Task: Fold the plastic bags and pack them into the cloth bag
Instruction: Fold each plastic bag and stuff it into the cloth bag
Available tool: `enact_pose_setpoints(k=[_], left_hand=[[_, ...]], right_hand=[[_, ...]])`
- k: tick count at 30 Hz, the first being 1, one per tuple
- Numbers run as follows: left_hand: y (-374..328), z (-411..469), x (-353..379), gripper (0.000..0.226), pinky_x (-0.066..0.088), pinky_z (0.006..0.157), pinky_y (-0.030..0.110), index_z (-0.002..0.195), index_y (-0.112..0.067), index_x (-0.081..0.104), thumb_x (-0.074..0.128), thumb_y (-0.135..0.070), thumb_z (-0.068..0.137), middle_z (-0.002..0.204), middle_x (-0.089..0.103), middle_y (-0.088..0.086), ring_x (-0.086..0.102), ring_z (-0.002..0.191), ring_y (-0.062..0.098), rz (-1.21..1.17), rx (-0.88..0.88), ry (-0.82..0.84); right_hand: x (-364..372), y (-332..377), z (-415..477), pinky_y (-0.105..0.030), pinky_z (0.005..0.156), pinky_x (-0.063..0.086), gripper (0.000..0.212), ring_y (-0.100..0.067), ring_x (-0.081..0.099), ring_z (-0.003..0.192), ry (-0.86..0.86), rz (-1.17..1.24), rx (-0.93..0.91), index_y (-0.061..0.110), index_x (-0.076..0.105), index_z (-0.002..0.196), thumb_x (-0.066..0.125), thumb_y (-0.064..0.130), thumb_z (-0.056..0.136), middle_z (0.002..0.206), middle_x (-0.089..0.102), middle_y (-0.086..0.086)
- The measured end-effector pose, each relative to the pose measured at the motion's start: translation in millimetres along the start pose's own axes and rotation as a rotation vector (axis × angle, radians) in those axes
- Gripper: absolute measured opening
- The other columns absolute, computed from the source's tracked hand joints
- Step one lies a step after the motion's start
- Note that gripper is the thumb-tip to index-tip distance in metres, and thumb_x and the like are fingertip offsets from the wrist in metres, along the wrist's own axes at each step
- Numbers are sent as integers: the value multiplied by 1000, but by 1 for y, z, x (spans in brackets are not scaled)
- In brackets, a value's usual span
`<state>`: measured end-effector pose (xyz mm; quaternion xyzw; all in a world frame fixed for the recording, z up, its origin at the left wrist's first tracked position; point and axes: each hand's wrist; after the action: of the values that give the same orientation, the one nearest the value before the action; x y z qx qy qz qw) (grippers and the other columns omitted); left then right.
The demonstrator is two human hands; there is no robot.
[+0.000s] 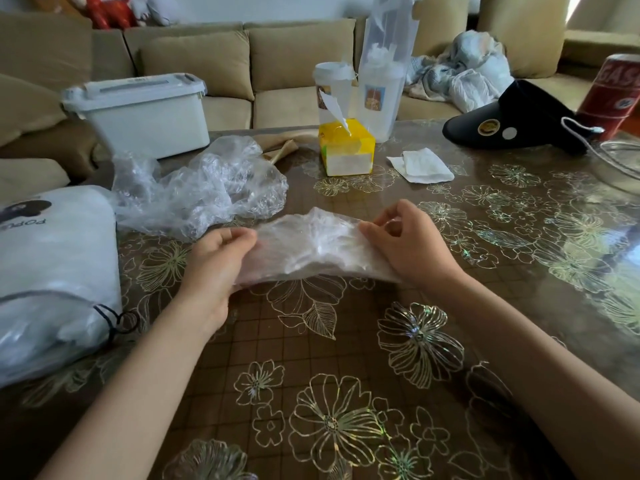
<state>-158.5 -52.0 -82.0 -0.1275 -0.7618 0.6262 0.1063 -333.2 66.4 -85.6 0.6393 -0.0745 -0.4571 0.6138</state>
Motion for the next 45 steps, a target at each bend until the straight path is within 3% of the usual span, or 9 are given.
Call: enact_pose_setpoints(k=[9, 12, 16, 23, 27, 30, 37, 41, 45], left_hand=[[8, -7, -2, 22, 41, 75, 23, 112, -7, 61, 56, -14, 92, 106, 65, 7, 58, 90, 17, 973, 729, -219], [11, -29, 24, 34, 33, 103, 26, 130, -8, 53, 49, -11, 96, 132, 56, 5, 49, 122, 19, 942, 938, 51], [30, -21, 28, 53, -7, 118, 33, 151, -16, 6, 20, -31, 102, 159, 3, -2, -5, 145, 9, 1288, 695, 333], [31, -10, 20, 61, -9, 118, 34, 151, -22, -3, 11, -49, 98, 159, -5, -5, -8, 145, 8, 1409, 554, 367], [28, -10, 17, 58, -4, 118, 32, 151, -24, 8, 12, -48, 98, 158, 4, -9, -1, 144, 6, 1294, 504, 411], [25, -5, 8, 51, 12, 115, 35, 146, -21, 30, 20, -42, 101, 155, 25, -2, 20, 142, 15, 1239, 544, 230], [15, 1, -2, 29, 26, 104, 38, 107, -19, 54, 55, -43, 90, 128, 41, 6, 30, 126, 28, 1185, 339, 62], [3, 0, -9, 15, 44, 73, 26, 80, -21, 53, 67, -24, 84, 96, 58, 0, 55, 92, 18, 751, 397, 134], [-22, -4, -18, 39, 57, 73, 32, 101, -16, 57, 73, -8, 67, 102, 65, 6, 67, 81, 14, 3, 107, 424]], right_hand=[[-4, 11, -20, -32, 80, 41, 19, -23, 50, 97, 17, -675, -132, 10, 53, 106, 56, 15, 88, 108, 55, -6], [14, 18, -28, -33, 84, 45, 24, -32, 57, 102, -102, -595, -501, 1, 60, 108, 51, 1, 86, 111, 61, -15], [36, 5, -34, -27, 116, 8, 50, -18, 16, 145, 280, -526, -436, 11, 31, 146, 31, 33, 102, 154, 26, -7], [30, 0, -38, -28, 114, -10, 73, -12, -13, 144, 517, -788, -246, 14, -6, 150, 11, 57, 94, 158, -12, -2], [29, 1, -39, -28, 114, -11, 76, -12, -14, 144, 522, -803, -235, 15, -6, 151, 11, 60, 92, 158, -12, -1], [30, 0, -39, -29, 115, -10, 79, -12, -12, 145, 512, -838, -245, 16, -3, 151, 12, 63, 90, 159, -9, -1], [13, 14, -28, -31, 91, 43, 53, -18, 53, 109, 174, -424, -258, 12, 55, 122, 32, 51, 95, 123, 57, -6], [-1, 13, -18, -16, 74, 33, 32, -9, 50, 94, 50, -377, -271, 11, 57, 119, 50, 31, 96, 109, 57, 2], [-15, 17, -11, -14, 68, 48, 22, -8, 62, 85, 132, 98, -76, 15, 59, 110, 61, 24, 90, 97, 65, 5]])
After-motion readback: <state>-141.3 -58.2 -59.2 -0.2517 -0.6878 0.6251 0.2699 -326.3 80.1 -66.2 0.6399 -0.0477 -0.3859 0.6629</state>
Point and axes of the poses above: each hand's wrist, its own z-axis towards the middle knuckle, its own x-axis out of the palm, y = z × x
